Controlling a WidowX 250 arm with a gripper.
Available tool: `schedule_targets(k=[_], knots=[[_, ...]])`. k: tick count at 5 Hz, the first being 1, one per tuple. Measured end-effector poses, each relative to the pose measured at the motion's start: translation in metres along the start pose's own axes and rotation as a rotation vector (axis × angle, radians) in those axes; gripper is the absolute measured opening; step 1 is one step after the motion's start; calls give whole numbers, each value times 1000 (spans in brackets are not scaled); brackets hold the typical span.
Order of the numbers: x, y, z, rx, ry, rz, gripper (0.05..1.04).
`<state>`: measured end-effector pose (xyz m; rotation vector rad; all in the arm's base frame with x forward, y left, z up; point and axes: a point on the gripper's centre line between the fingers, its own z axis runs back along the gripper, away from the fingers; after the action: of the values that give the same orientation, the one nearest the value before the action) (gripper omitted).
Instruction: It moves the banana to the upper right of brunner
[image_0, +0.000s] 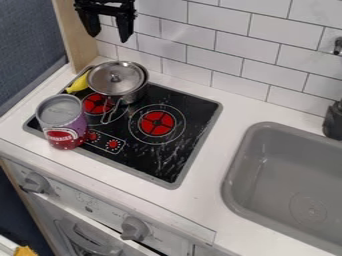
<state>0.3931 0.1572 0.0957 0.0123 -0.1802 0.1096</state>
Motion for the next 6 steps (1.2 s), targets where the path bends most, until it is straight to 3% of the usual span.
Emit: schedule_targets(k=[1,4,6], knots=[[-6,-1,-18,-13,44,-1,1001],[-29,47,-29,9,49,-71,1001],[-51,72,-42,71,81,-184,1001]])
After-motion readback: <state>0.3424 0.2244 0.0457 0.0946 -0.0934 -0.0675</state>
